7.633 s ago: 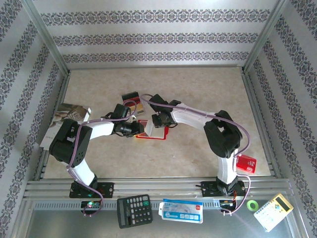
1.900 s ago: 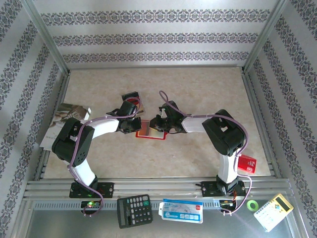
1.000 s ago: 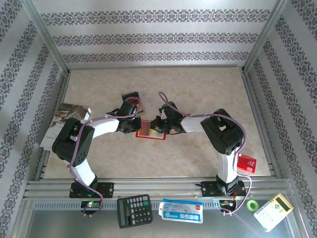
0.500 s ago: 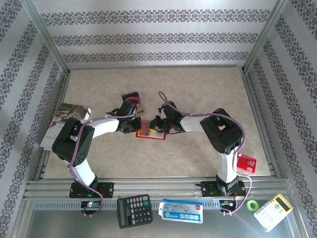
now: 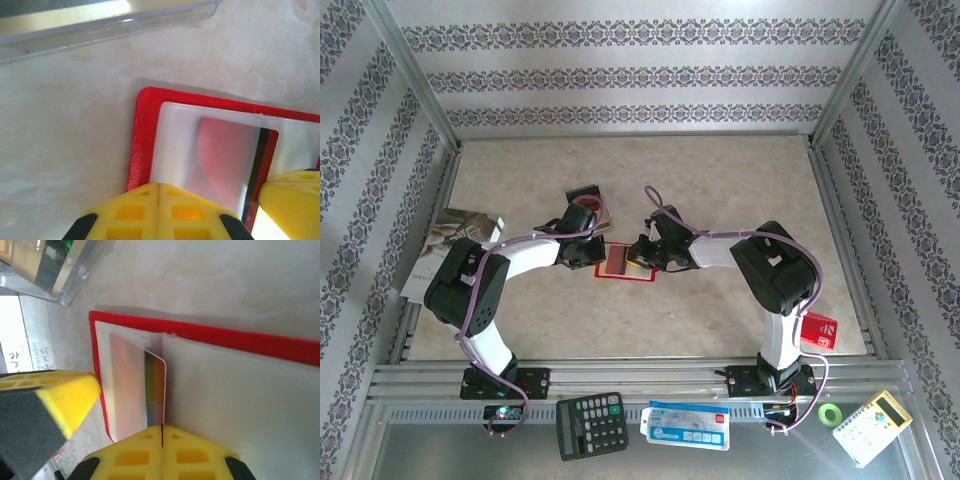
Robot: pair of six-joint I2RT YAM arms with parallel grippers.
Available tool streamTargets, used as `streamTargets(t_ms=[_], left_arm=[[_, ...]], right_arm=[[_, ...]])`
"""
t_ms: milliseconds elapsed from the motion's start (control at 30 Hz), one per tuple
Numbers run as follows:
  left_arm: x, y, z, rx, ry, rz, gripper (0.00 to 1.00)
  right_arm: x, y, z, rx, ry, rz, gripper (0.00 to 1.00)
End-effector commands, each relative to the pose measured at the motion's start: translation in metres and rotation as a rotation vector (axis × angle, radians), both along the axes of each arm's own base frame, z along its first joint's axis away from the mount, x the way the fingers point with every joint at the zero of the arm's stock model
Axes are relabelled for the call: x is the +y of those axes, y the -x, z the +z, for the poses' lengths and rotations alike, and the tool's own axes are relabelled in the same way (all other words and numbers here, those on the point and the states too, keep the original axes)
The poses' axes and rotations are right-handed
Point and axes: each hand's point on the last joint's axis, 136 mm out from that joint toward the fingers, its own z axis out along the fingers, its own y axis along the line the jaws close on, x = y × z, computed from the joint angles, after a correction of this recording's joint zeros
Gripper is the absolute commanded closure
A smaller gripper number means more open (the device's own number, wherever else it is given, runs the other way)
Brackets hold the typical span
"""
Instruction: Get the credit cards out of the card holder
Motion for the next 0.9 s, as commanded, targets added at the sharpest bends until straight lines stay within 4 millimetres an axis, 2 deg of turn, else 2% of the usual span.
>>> streamTargets(t_ms=[0, 167, 267, 533, 700, 867], left_arm=[[0.0, 0.004, 0.016, -0.026, 0.02, -0.015, 0.95], [-0.01, -0.002, 0.037, -0.085, 0.078, -0.037, 0.94], [-0.017, -0.004, 0.039, -0.1, 0.121, -0.044, 0.94], [-0.024, 0.0, 0.009, 0.002, 0.113, -0.055, 0.94], [-0.017, 0.012, -0.011, 0.054, 0.082, -0.034, 0.95], [-0.005, 0.02, -0.02, 0.074, 0.026, -0.022, 0.95]], right_arm=[[-0.01, 0.004, -0.003, 0.001, 0.028, 0.001, 0.96], [-0.008, 0.001, -0.002, -0.004, 0.024, -0.001, 0.96], [-0.007, -0.002, 0.0, -0.008, 0.02, -0.002, 0.95], [-0.006, -0.005, 0.002, -0.008, 0.008, -0.002, 0.92], [-0.003, -0.005, 0.002, -0.007, -0.008, 0.003, 0.82], [-0.004, -0.005, -0.008, 0.021, 0.002, -0.006, 0.8]])
